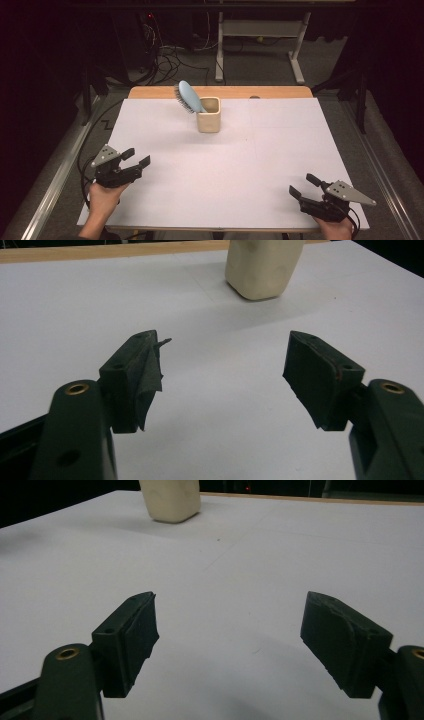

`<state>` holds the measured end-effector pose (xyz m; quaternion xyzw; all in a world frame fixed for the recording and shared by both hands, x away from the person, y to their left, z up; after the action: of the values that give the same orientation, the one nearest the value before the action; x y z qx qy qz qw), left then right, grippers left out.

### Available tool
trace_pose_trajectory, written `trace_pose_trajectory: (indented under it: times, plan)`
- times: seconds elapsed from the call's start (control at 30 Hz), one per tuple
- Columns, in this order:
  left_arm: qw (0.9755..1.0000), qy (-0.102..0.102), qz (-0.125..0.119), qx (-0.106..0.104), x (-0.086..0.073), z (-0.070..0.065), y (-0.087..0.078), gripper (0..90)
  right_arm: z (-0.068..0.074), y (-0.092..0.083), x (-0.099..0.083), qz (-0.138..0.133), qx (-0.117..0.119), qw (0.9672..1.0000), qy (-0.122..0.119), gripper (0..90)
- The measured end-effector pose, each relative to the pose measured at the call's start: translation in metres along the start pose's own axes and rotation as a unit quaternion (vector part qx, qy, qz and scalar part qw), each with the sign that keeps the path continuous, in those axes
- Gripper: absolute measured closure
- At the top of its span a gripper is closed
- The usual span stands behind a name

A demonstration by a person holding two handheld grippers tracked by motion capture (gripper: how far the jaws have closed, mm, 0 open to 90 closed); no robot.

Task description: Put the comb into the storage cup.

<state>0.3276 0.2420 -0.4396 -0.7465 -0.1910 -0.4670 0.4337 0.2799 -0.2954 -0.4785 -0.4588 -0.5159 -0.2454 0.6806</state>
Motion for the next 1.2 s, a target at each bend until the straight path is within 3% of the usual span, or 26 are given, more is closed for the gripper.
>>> trace_pose_trajectory:
  times: [1.2]
  plan:
    - [0.9999,-0.011,0.006,-0.001,-0.019,0.002,0.001,32.0,0.000,0.000,0.000,0.000,-0.001,1.0000,0.000,23.6]
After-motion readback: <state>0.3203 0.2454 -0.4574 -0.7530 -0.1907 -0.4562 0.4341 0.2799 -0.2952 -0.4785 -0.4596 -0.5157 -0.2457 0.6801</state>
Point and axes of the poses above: each handheld gripper's, and its own axes: y roughly forward along the jaws, x roughly out of its top, z roughly to its left, the point moved 4 cm from there along y, roughly forward along the jaws, and after that the axes turned 4 degrees about -x, right-handed, at the moved point
